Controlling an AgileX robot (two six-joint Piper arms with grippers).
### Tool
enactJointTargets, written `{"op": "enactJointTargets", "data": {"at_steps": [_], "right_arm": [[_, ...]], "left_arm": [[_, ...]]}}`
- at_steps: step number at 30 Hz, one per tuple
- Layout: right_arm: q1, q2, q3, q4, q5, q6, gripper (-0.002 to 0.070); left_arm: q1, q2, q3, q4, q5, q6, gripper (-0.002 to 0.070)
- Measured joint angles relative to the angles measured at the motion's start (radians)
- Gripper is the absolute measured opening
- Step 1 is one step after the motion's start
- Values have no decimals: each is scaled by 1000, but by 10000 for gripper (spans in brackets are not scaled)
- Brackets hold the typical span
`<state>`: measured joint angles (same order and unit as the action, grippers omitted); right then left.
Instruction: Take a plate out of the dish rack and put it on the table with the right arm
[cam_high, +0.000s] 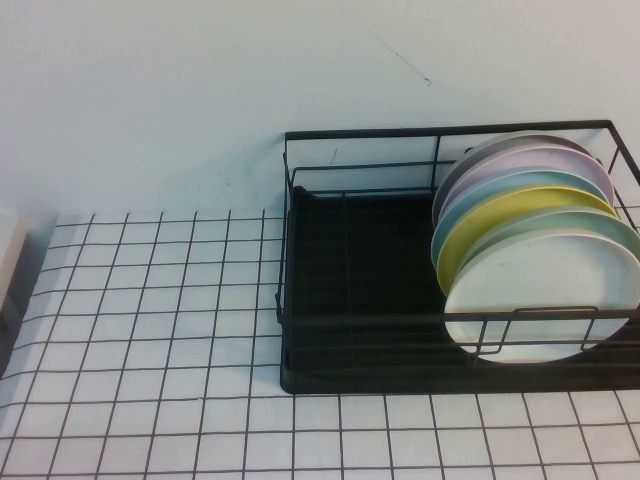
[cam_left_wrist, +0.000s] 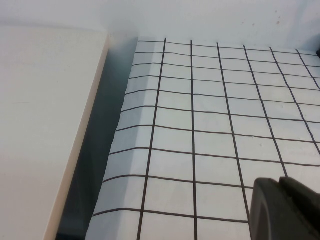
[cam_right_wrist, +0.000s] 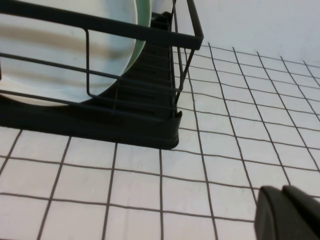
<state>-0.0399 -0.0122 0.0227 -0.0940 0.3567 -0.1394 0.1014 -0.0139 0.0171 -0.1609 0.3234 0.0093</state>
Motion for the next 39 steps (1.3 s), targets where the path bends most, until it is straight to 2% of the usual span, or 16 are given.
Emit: {"op": "enactJointTargets", "data": {"at_steps": [20,23,27,30,39], "right_arm": [[0,0,0,27,0,0,-2],[0,0,0,166,-4,38,-2],[0,0,6,574,-34,228,-2],[0,0,6,761,-79,289,-2],[0,0,6,764,-113,114,-2]], "left_arm": [[0,0,0,0,0,0,-3],[0,0,0,0,0,0,-3],[0,0,0,0,0,0,-3],[0,0,0,0,0,0,-3],[0,0,0,0,0,0,-3]]}}
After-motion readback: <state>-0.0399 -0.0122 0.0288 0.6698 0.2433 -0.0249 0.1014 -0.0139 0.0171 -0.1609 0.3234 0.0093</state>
